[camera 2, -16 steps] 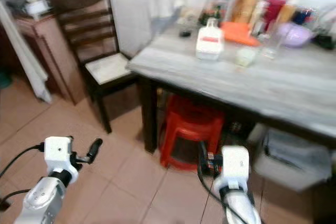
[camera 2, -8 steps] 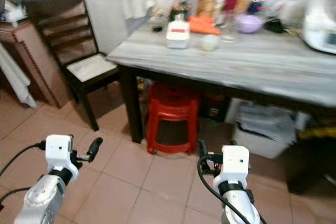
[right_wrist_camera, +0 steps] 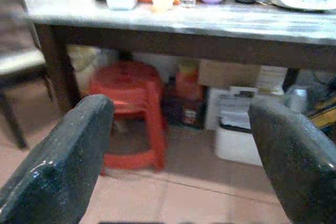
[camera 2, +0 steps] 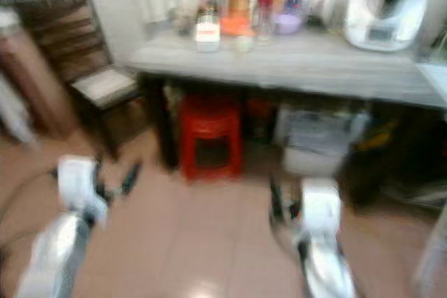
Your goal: Setting the table
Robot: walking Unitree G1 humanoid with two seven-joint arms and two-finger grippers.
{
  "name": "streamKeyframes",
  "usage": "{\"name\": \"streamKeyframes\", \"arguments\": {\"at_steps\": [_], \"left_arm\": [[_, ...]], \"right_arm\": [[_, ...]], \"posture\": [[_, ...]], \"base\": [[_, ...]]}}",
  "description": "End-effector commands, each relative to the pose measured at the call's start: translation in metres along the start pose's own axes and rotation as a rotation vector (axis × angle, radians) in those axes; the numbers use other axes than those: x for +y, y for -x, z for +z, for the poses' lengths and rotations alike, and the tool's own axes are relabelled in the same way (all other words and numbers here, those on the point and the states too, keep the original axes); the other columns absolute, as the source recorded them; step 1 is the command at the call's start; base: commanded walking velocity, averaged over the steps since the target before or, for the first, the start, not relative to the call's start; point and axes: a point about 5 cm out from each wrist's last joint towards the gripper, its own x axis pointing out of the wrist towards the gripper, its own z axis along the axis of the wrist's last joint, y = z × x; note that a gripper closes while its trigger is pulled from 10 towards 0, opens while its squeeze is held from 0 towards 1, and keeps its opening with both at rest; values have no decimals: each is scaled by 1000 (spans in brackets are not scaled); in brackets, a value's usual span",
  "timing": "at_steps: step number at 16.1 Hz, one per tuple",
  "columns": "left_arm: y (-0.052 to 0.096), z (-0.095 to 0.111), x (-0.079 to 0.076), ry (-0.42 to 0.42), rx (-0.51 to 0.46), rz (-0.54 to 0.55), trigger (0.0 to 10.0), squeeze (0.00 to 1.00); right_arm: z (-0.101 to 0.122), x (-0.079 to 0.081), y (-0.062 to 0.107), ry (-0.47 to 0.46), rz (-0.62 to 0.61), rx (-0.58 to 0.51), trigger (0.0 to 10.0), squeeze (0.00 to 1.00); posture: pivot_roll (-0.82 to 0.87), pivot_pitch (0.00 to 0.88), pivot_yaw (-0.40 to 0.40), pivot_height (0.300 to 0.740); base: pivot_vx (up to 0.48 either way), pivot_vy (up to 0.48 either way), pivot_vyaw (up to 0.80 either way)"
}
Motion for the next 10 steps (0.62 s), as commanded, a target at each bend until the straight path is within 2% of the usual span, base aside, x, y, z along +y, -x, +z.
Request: {"name": "streamKeyframes", "arguments": {"at_steps": [1, 10], "left_arm": [[-7, 7, -3, -7, -21, -23, 10000, 0], [-10, 8, -2, -19, -14, -45, 10000, 0]], "right_arm": [[-4, -2, 3, -7, -20, 16, 10000, 0], [-6, -3, 2, 2, -35, 13, 10000, 0]], "posture": [[18, 0, 19, 740], [15, 0, 37, 740]], "base": [[0, -472, 0], [0, -475, 0]]}}
